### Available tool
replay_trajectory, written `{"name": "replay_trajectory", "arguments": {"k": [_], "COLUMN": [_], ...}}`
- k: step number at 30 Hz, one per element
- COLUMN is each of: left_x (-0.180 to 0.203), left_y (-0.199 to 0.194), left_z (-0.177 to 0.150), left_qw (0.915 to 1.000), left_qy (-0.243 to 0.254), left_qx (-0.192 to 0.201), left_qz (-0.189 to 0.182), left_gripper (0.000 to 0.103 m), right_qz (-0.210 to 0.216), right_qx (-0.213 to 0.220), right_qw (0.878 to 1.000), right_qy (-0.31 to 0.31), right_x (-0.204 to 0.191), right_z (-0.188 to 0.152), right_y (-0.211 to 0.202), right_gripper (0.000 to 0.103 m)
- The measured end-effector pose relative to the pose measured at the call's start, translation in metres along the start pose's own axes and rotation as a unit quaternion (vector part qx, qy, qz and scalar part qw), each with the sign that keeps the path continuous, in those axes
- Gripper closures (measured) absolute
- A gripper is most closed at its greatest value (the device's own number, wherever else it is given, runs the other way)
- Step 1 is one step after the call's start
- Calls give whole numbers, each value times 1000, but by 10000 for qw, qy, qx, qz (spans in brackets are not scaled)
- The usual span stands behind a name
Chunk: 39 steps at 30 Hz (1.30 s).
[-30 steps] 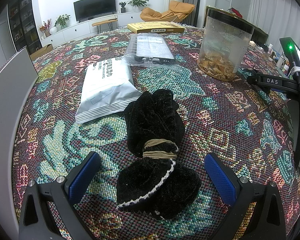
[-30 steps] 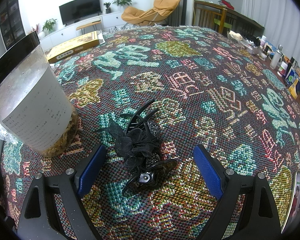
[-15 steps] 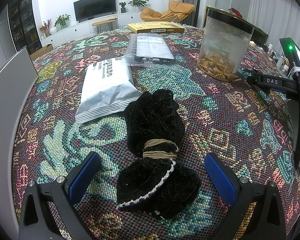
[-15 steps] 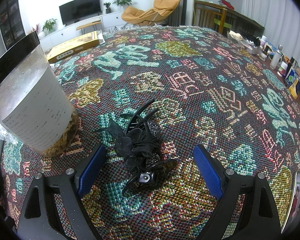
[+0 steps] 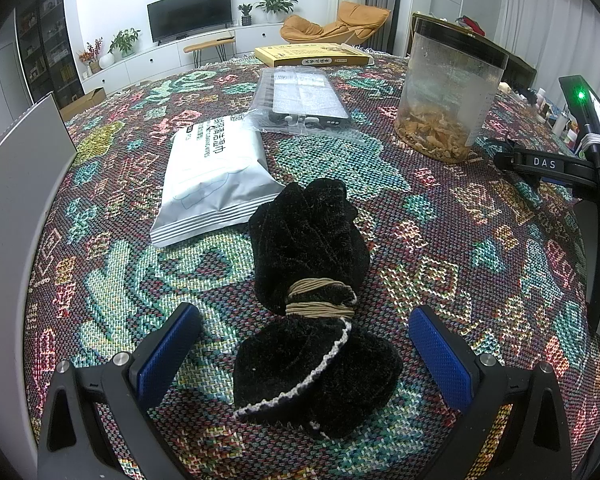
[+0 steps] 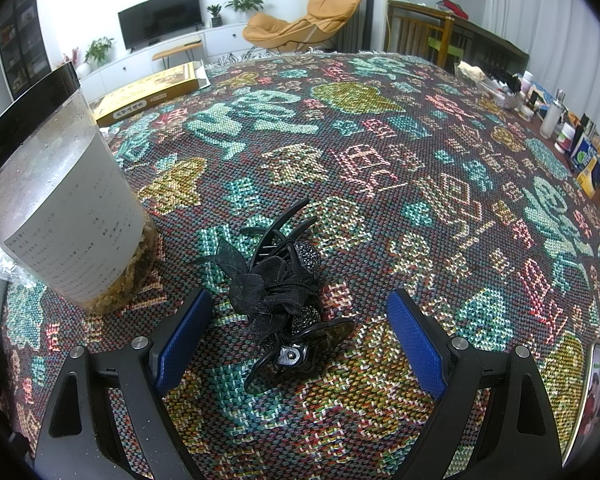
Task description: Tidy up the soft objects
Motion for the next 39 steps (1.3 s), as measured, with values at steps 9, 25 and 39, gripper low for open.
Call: {"name": "replay_trajectory", "arguments": {"k": [9,25,39], "left_x": [0,-16,10], "left_y": [0,-20,-5], "left_z": [0,-18,3], "left_qw": [10000,9970,9992], "left_qy": [1,-140,238], "left_qx": [0,-81,-330], "left_qz": [-3,-752,38], "left_gripper": [0,0,40], "right_qz": [0,-1,3], "right_qx": [1,-2,-3], "right_qw": [10000,10000,10000], "right_qy": [0,0,2], "right_x": [0,0,0], "right_z": [0,0,0], "right_y": [0,0,0], "right_gripper": [12,12,12]}}
Point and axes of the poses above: each gripper's, at about its wrist camera, not at the fingertips, and y roughly the way its jaws point, x to its right, z to its top, the point moved 7 cm from there along y, roughly the way its jaws point, and after that the axes turned 12 degrees about -x, right-handed, at the moved point
